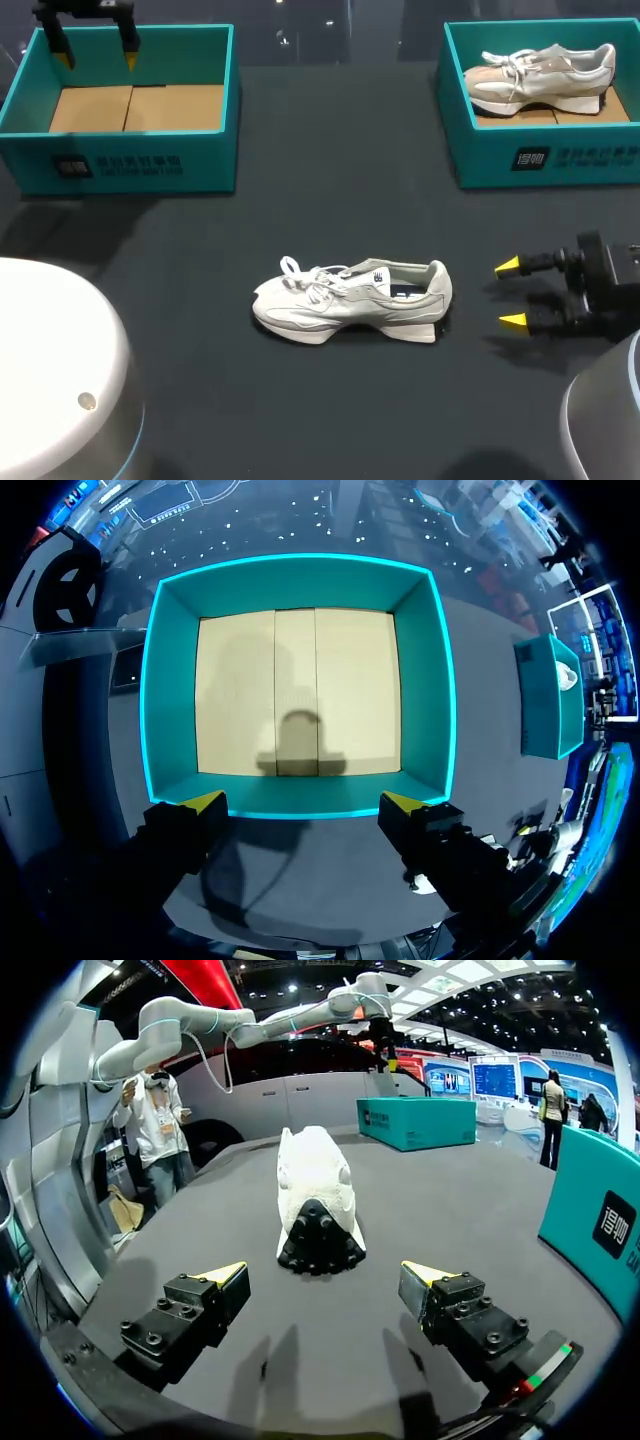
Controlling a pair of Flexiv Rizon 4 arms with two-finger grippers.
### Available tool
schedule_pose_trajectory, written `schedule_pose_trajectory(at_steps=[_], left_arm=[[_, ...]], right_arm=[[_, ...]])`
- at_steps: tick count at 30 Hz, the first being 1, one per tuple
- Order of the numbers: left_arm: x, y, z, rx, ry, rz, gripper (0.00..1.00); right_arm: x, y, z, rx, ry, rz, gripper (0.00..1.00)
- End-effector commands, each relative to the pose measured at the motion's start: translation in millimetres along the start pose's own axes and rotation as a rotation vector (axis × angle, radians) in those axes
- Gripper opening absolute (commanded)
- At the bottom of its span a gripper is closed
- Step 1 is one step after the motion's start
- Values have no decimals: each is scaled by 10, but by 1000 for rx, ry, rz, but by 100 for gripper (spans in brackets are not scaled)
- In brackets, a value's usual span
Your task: Take the shoe out of the shoebox, open the shoe tongue, remove and reinsert the insole, then place the shoe into the shoebox
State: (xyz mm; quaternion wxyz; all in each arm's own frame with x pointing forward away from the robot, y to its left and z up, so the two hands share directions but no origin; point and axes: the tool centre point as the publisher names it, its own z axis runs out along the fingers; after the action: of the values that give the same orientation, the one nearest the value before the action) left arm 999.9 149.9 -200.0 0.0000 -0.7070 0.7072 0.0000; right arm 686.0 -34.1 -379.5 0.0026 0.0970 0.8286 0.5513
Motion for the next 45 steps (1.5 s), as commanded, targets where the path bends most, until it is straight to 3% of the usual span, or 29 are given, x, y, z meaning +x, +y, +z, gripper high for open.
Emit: schedule_pose_trajectory(at_steps=[1, 20, 45], left_arm=[[-1, -1, 0, 0, 0, 0, 100], [-1, -1, 0, 0, 0, 0, 100], [-1, -1, 0, 0, 0, 0, 100]], right_arm=[[57, -29, 13, -7, -21, -10, 100], [53, -5, 273, -35, -83, -57, 100], [21, 41, 866, -82, -35, -87, 100]])
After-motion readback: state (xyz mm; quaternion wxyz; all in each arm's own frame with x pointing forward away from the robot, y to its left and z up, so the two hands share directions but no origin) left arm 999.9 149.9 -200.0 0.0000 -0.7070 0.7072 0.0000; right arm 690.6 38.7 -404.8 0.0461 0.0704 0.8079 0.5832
